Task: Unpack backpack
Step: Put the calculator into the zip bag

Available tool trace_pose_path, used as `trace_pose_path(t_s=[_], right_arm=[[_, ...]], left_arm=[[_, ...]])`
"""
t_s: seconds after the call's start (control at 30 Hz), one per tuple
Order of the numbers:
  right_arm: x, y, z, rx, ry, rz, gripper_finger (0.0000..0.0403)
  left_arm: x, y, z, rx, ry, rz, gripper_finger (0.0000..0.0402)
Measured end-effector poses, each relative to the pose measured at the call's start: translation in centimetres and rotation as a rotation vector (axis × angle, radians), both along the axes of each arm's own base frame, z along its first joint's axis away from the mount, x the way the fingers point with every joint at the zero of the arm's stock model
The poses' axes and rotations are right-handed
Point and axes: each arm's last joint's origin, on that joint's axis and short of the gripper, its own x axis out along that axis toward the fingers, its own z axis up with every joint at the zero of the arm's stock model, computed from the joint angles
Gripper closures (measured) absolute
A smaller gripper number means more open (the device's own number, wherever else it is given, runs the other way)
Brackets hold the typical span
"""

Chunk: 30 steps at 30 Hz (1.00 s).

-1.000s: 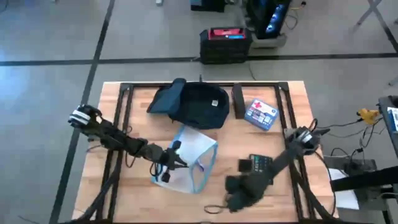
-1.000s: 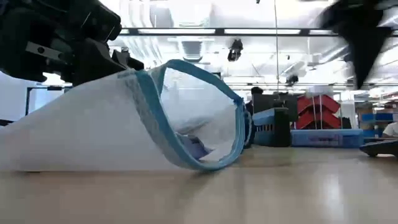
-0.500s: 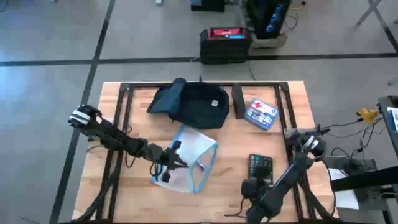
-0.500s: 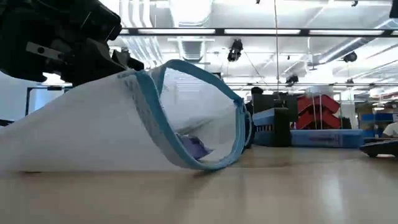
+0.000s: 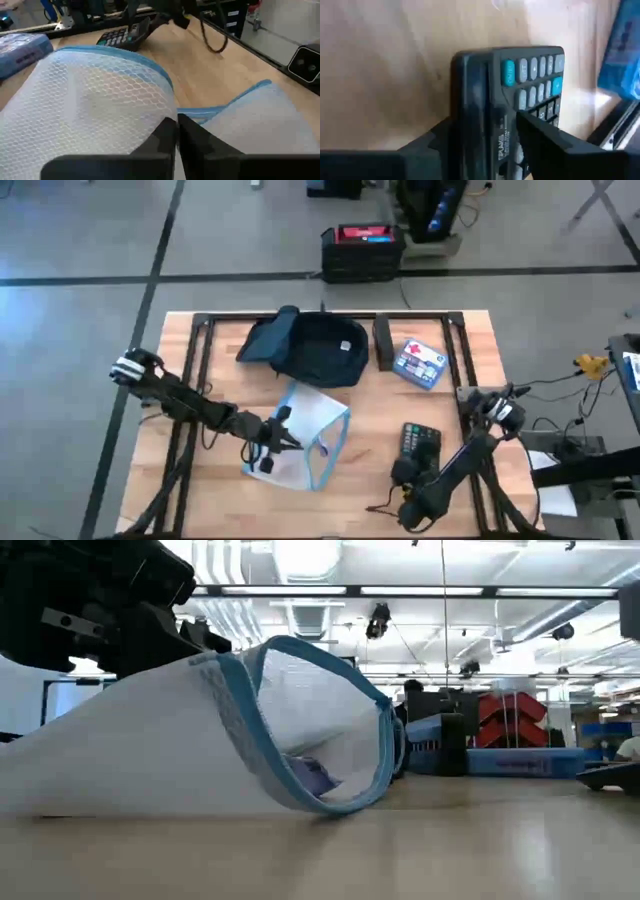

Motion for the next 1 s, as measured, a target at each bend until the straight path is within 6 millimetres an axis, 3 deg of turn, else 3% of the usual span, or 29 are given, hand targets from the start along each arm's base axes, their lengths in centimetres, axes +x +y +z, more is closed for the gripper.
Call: trace_pose_path(t_s=[0.13, 0.2, 0.4, 0.73, 1.0], right_arm=[[-0.1, -0.2, 0.2, -0.03, 0.023, 0.034, 0.0365], [0.2, -0.2, 0.5, -0.027, 0.041, 0.055, 0.0383], [2.5, 0.0, 2.6, -0.018, -0.004, 0.15, 0.0382], [9.0, 2.4, 6.7, -0.057, -0.128, 0.468, 0.0394], [13.6, 5.5, 6.6, -0.158, -0.072, 0.748, 0.0394]], left_arm=[[0.0, 0.0, 0.0, 0.0, 0.0, 0.0, 0.0402], [0.0, 0.0, 0.0, 0.0, -0.001, 0.0, 0.0402], [0.1, 0.0, 0.4, -0.008, -0.038, -0.002, 0.0402], [0.0, 0.0, 0.4, 0.007, -0.053, -0.008, 0.0402], [0.0, 0.0, 0.3, 0.003, -0.054, -0.007, 0.0402]])
